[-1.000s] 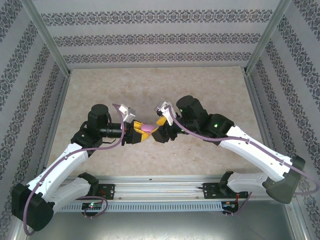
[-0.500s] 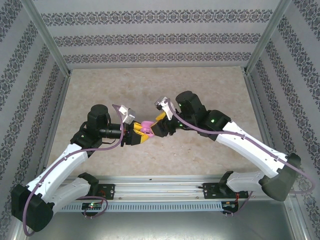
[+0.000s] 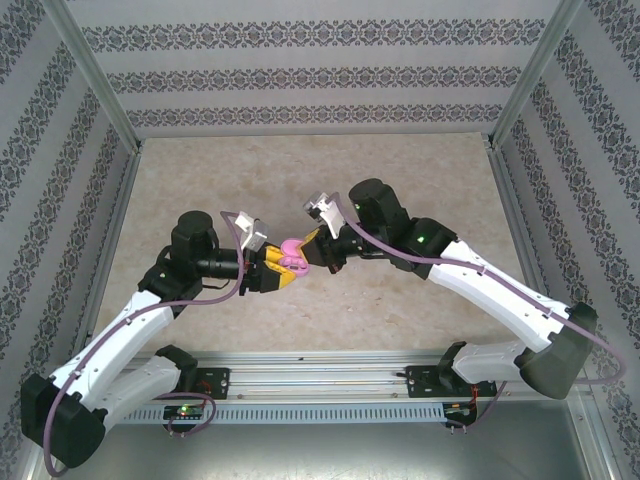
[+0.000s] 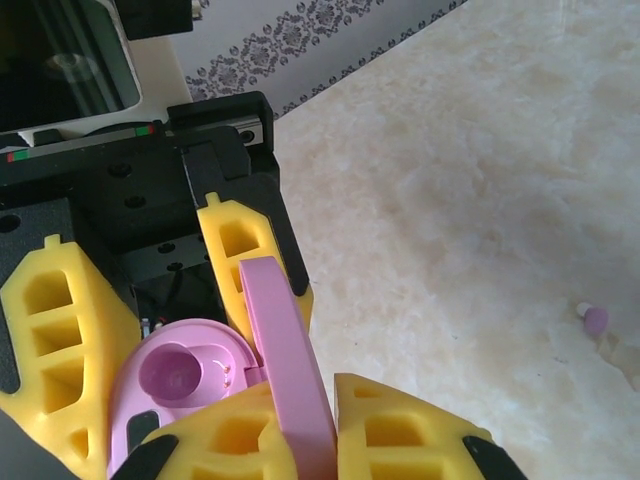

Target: Insert the wireless bluetooth earbuds into the charging case

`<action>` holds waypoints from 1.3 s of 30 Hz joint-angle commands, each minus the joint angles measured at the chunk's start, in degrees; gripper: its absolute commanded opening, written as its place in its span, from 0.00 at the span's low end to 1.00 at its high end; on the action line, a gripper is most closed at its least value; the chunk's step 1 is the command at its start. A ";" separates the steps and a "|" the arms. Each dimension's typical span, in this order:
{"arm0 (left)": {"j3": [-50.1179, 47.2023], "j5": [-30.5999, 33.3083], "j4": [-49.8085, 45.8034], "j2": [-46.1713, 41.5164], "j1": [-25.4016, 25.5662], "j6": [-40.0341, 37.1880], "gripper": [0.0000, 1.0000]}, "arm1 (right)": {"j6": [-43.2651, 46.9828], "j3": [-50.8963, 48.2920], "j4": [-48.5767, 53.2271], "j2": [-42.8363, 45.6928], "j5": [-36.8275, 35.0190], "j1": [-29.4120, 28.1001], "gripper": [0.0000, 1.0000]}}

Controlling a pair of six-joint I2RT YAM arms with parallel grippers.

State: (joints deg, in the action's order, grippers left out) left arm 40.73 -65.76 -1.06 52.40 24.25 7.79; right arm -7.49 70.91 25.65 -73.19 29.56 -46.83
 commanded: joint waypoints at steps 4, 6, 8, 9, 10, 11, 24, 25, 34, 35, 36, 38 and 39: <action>-1.35 3.22 1.10 -3.34 -0.03 -3.60 0.62 | 5.14 1.60 -1.48 2.55 -9.88 -3.96 0.00; -1.82 4.21 1.06 -4.66 -0.03 -3.91 0.69 | 6.99 1.51 -1.41 3.25 -12.75 -4.84 0.00; -2.27 4.58 1.15 -5.62 -0.07 -4.22 0.71 | 8.65 1.33 -1.41 3.73 -15.04 -5.76 0.00; -2.40 4.58 1.22 -5.88 -0.06 -4.27 0.72 | 9.30 1.33 -1.31 3.82 -15.44 -5.98 0.00; -2.58 4.60 1.54 -6.11 -0.05 -4.28 0.72 | 9.82 1.46 -1.18 3.84 -16.21 -6.40 0.00; -2.67 4.76 1.80 -6.15 -0.06 -4.19 0.73 | 10.60 1.57 -0.93 3.75 -17.21 -6.92 0.00; -2.67 2.23 7.05 -3.03 -0.02 -0.98 0.70 | 14.13 2.37 0.46 2.55 -21.74 -10.10 0.00; -2.83 2.17 7.62 -3.00 -0.03 -0.76 0.69 | 14.16 2.39 0.58 2.57 -21.79 -10.12 0.00; -3.21 2.08 9.26 -3.52 -0.04 -0.15 0.72 | 14.18 2.56 1.18 1.74 -21.56 -10.12 0.00; -3.28 1.87 9.32 -3.47 -0.06 -0.19 0.71 | 14.09 2.56 1.16 1.73 -21.48 -10.12 0.00; -3.38 1.67 9.32 -3.47 -0.03 -0.12 0.71 | 14.00 2.56 1.02 1.73 -21.39 -10.12 0.00; -3.38 1.01 9.28 -3.11 -0.04 -0.19 0.68 | 13.77 2.61 0.79 1.69 -21.22 -10.12 0.00; -3.46 0.86 9.37 -3.01 -0.08 -0.15 0.67 | 13.65 2.64 0.65 1.64 -21.28 -10.12 0.00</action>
State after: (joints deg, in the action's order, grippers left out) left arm 38.04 -62.76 5.28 49.78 24.25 7.14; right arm 6.02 71.57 26.57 -71.33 8.75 -56.42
